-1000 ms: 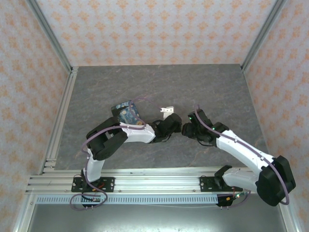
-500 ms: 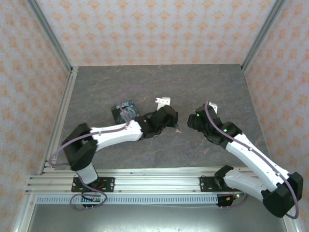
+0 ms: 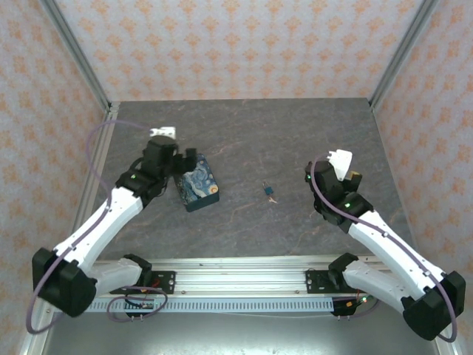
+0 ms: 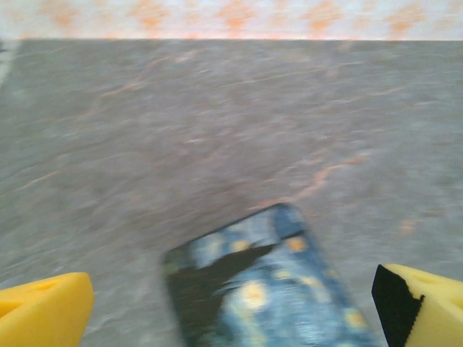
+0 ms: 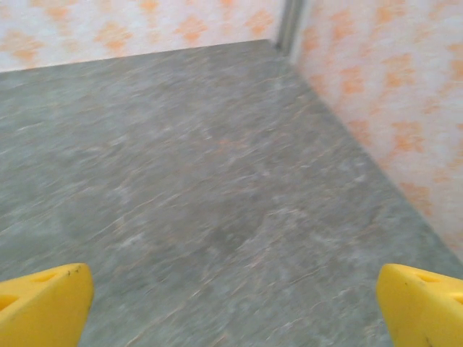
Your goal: Unlock the padlock with the key
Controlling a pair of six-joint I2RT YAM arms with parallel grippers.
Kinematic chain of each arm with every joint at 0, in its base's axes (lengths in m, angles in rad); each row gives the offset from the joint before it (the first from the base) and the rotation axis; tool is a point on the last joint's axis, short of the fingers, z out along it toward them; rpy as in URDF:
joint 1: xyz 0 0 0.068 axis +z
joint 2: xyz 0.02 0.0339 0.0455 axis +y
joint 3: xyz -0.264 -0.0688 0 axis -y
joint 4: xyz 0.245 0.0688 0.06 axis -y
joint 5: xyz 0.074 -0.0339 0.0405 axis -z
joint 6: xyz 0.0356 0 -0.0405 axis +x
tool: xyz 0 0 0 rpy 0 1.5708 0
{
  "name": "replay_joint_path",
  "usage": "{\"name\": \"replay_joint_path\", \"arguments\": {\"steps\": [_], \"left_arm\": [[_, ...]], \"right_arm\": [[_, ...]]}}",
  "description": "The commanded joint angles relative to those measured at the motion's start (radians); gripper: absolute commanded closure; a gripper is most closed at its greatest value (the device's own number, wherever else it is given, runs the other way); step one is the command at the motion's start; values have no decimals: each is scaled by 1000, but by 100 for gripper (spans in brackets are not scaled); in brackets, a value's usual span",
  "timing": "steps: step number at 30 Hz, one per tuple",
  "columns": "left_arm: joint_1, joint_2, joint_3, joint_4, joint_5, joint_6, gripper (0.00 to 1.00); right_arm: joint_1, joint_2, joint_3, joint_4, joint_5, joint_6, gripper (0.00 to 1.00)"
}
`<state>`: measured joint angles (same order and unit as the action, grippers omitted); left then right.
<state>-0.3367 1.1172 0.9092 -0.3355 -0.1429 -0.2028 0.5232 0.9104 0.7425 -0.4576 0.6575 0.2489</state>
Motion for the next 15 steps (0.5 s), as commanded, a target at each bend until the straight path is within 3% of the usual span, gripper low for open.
{"name": "replay_joint_path", "arguments": {"steps": [1, 4, 8, 15], "left_arm": [[72, -60, -152, 150, 3, 99, 0], [127, -73, -240, 255, -39, 129, 0], [147, -79, -404, 458, -126, 253, 0], [254, -39, -664, 944, -82, 168, 0]], "right_arm": [[-112, -5, -112, 213, 117, -73, 0], [-214, -13, -232, 415, 3, -164, 0], [-312, 19, -354, 644, -80, -168, 0], [-338, 278, -463, 1141, -179, -254, 0]]}}
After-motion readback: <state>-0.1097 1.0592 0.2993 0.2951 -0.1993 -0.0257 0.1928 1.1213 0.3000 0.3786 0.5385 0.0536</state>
